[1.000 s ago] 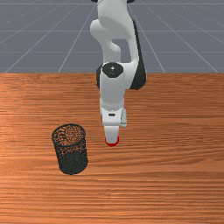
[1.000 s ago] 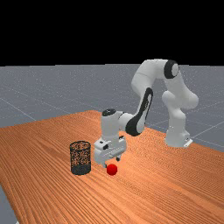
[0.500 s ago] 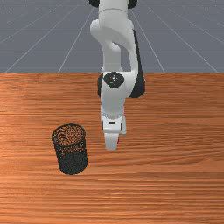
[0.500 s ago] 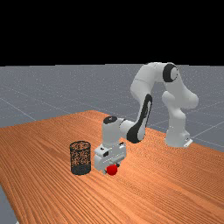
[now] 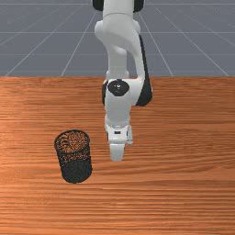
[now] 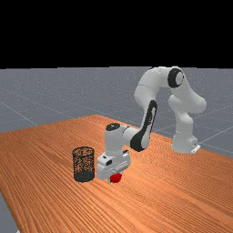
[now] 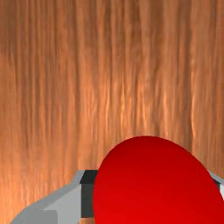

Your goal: Put the ball into the container

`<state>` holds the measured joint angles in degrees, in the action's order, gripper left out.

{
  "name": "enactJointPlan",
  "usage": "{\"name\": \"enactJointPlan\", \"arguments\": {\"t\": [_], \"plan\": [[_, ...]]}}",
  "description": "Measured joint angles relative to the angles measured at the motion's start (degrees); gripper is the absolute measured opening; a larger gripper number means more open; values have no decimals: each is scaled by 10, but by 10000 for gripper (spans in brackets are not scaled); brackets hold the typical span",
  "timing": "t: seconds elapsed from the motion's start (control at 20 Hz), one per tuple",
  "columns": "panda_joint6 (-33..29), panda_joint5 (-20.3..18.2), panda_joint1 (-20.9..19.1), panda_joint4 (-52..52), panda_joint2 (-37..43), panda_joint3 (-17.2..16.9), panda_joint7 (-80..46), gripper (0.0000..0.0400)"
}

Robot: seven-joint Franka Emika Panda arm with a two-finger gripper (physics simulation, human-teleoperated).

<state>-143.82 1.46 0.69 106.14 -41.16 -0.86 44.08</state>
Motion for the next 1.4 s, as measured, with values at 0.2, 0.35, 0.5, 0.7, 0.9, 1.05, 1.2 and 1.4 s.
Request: {"name": "enactJointPlan", "arguments": {"t": [0.2, 0.35, 0.5, 0.7, 0.9, 1.05, 1.2, 1.4], "plan": [[-43, 1, -3, 33, 20, -1, 2, 279], [-46, 1, -2, 63, 68, -2, 2, 280], [-14, 1, -2, 67, 105, -1, 3, 279], [21, 1, -2, 66, 134, -1, 3, 279], [34, 1, -2, 76, 168, -1, 4, 279], [86, 1, -9, 54, 180, 3, 38, 279], [86, -4, -34, 50, 177, -2, 85, 279], [89, -7, -71, 37, 168, -13, 140, 279]]}}
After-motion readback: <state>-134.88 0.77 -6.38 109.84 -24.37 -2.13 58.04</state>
